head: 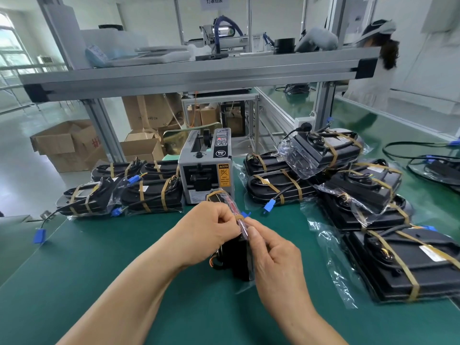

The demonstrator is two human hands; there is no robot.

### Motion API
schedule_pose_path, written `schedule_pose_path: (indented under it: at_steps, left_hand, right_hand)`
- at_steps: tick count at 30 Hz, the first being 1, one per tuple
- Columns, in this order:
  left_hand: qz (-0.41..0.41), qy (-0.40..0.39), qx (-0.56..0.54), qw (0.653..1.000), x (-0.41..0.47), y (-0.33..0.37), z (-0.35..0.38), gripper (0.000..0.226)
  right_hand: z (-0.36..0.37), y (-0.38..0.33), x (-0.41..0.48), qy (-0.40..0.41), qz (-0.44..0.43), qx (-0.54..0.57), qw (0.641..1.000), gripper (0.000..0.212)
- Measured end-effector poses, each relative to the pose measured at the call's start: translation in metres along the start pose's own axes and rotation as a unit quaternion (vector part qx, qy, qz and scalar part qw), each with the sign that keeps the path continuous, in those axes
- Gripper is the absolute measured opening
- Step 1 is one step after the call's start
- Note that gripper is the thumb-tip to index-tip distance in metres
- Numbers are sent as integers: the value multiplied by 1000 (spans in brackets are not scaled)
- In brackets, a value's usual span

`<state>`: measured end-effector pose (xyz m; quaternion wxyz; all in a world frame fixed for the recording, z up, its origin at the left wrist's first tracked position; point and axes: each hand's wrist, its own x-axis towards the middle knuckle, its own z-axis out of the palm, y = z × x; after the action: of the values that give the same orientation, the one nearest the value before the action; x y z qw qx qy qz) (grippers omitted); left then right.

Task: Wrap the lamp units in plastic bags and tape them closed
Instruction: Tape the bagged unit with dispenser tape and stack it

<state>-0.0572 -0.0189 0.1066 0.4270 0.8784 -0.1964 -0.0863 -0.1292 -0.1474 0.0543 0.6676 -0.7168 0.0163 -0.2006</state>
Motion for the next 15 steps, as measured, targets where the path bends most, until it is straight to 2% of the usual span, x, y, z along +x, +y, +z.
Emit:
schedule_pose_path:
  at_steps: [9,11,13,15]
  left_hand:
    - [-10,20,5,1000,-5,-2,5,16]
    - [-21,40,4,999,-8,-4,10,16]
    - [-26,75,9,997,-12,-7,15,26]
    - [-23,108,-2,994,-13,-11,22,20]
  right_hand:
    - [0,1,0,-6,4,14,1000,30]
    - [0,0,0,-6,4,6,1000,32]
    - [-2,-1,0,-4,0,-9,1000,35]
    - [-3,-1,0,-1,-4,-20,1000,31]
